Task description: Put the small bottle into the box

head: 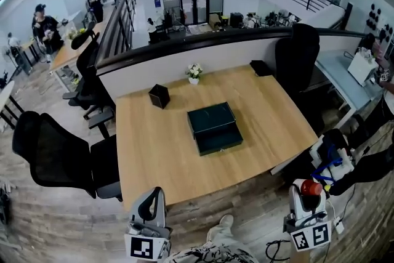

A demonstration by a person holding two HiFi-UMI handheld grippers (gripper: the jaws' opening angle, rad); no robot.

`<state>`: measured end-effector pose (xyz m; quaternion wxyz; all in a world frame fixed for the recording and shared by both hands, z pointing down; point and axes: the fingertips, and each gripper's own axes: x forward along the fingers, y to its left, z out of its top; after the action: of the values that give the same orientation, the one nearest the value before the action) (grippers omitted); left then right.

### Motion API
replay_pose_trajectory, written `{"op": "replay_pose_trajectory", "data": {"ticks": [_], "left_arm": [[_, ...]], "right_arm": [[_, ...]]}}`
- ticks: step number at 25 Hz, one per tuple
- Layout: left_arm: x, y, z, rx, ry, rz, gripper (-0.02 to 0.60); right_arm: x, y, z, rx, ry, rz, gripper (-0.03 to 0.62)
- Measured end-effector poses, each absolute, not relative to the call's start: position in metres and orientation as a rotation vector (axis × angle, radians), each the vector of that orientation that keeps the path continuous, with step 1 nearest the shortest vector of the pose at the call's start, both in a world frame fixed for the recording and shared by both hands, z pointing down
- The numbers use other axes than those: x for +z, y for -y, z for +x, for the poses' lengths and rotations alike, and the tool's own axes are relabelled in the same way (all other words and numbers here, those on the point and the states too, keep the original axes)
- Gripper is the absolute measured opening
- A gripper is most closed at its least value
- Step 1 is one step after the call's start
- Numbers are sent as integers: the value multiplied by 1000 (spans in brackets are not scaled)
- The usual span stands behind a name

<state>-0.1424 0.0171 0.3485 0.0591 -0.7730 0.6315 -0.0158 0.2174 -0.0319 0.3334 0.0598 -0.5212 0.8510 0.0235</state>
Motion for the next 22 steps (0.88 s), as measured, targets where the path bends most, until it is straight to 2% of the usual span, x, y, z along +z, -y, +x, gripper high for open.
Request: {"op": "replay_pose_trajectory", "data": {"ticks": [11, 22], "left_arm": [[349, 76, -117, -66, -2056, -2240, -2], [374, 104, -124, -155, -2218, -2157, -2]], "right_arm": [[338, 161, 238, 14, -2647, -1437, 235], [384, 235, 203, -156, -2750, -1262, 235]]}}
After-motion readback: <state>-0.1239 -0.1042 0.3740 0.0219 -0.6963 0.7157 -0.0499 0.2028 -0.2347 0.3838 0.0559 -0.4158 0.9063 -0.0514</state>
